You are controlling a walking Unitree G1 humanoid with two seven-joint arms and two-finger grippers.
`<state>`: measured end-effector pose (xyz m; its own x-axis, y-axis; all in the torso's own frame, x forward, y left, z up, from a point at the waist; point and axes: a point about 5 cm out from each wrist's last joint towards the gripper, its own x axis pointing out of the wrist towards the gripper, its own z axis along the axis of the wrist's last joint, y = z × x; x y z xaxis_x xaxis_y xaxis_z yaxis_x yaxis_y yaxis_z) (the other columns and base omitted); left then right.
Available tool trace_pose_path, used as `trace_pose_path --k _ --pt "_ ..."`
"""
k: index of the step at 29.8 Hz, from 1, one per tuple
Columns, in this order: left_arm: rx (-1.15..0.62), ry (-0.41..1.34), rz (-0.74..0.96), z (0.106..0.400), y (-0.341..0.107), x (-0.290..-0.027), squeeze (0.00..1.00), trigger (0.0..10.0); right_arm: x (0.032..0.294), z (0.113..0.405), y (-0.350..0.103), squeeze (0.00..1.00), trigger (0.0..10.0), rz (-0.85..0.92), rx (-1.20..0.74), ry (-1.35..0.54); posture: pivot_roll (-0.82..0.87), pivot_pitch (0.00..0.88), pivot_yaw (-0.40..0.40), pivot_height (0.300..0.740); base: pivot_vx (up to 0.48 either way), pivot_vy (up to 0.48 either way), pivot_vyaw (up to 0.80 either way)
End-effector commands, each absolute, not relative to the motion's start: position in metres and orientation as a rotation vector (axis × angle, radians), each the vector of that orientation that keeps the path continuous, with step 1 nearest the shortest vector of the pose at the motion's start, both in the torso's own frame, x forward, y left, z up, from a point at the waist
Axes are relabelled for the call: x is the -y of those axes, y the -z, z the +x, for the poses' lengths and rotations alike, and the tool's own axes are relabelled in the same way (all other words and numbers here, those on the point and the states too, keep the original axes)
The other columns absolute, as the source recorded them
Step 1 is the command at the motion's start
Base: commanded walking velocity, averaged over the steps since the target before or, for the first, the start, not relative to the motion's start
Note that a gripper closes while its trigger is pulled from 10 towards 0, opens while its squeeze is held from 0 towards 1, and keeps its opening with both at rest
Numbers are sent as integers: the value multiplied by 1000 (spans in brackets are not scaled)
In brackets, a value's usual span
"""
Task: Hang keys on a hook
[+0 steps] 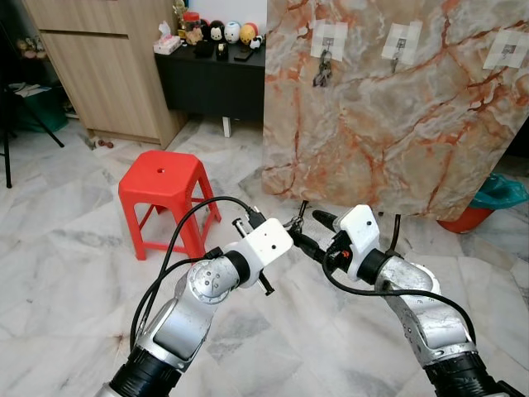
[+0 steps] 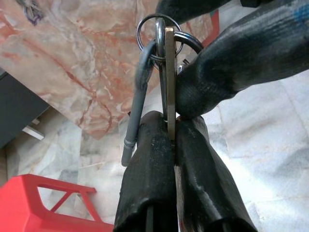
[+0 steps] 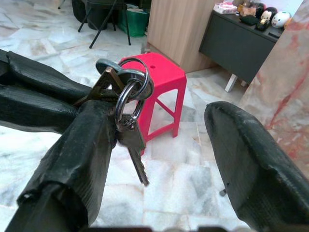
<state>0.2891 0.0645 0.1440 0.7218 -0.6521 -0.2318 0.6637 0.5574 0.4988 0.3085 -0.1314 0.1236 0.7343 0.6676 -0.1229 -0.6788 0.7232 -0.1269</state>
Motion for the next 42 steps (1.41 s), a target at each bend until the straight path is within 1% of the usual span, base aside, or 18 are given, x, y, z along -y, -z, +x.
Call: trace_pose_path --k 1,9,16,30,34,35,36,38,42 --pt "-90 850 636 281 -125 -59 0 10000 135 319 -150 0 10000 -192 41 -696 -29 0 -50 740 0 0 0" --pt "-105 815 671 286 -124 -65 0 10000 140 322 -153 0 10000 -211 46 -680 -28 0 -53 740 0 0 0" --pt "-145 816 698 285 -116 -69 0 10000 148 326 -158 0 10000 -233 53 -649 -26 0 -54 740 0 0 0" --pt "-148 815 703 285 -116 -70 0 10000 146 322 -150 0 10000 -241 11 -698 -27 0 -53 740 0 0 0" --pt "-130 788 687 288 -119 -70 0 10000 145 319 -145 0 10000 -256 -22 -744 -25 0 -53 740 0 0 0" --pt "-111 769 637 291 -125 -70 0 10000 146 319 -144 0 10000 -255 -25 -736 -25 0 -53 740 0 0 0" --pt "-111 769 637 291 -125 -70 0 10000 146 319 -144 0 10000 -255 -25 -736 -25 0 -53 740 0 0 0" --pt "-98 751 573 293 -130 -70 0 10000 148 321 -145 0 10000 -254 -23 -718 -24 0 -54 740 0 0 0" --pt "-102 741 546 294 -131 -71 0 10000 148 322 -146 0 10000 -250 -21 -722 -24 0 -53 740 0 0 0"
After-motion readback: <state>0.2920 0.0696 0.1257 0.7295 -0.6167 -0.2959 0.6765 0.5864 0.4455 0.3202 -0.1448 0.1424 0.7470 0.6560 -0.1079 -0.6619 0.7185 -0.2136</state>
